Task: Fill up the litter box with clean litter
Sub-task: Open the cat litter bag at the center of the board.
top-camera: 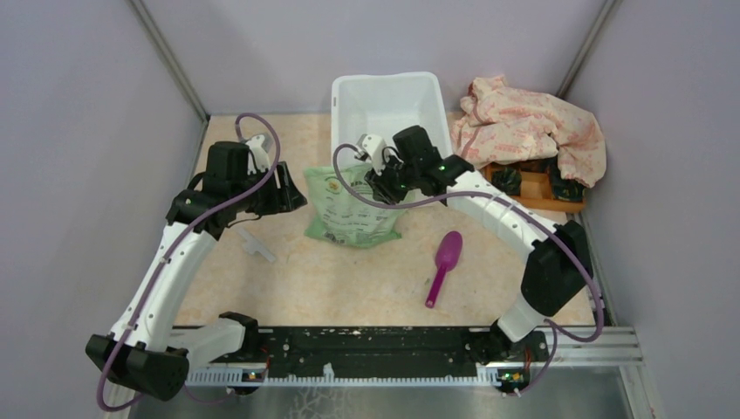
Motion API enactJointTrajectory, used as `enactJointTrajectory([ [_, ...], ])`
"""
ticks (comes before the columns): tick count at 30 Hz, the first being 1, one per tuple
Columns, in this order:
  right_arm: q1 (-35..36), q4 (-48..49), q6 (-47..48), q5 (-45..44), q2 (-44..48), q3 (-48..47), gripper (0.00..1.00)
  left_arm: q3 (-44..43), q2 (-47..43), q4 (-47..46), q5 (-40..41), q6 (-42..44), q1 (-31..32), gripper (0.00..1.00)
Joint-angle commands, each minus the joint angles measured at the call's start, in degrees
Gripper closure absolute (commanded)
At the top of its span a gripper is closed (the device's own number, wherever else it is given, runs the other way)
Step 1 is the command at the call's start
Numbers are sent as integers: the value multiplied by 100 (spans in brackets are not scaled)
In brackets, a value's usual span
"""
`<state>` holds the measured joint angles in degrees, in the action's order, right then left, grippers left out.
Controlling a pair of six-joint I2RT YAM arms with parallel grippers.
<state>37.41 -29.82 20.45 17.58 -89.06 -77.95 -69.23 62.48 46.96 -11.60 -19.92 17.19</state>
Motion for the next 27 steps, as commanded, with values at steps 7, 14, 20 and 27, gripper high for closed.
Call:
enactJointTrajectory([
  [7, 238, -402, 209, 461, -626, -1059, 94, -402, -6, 256, 1066, -210, -656, 2],
  [14, 293, -232, -132, 1379, -188, -779, 100, 235, 325, -947, -870, -525, -1154, 1],
  [20, 291, 259, -678, 2440, 539, -55, 100, 905, 203, -1981, -2083, -732, -1157, 1],
  [27, 326, 1734, -1780, 3006, 1399, 1454, 100, 1274, -68, -2171, -2382, -890, -1165, 1],
])
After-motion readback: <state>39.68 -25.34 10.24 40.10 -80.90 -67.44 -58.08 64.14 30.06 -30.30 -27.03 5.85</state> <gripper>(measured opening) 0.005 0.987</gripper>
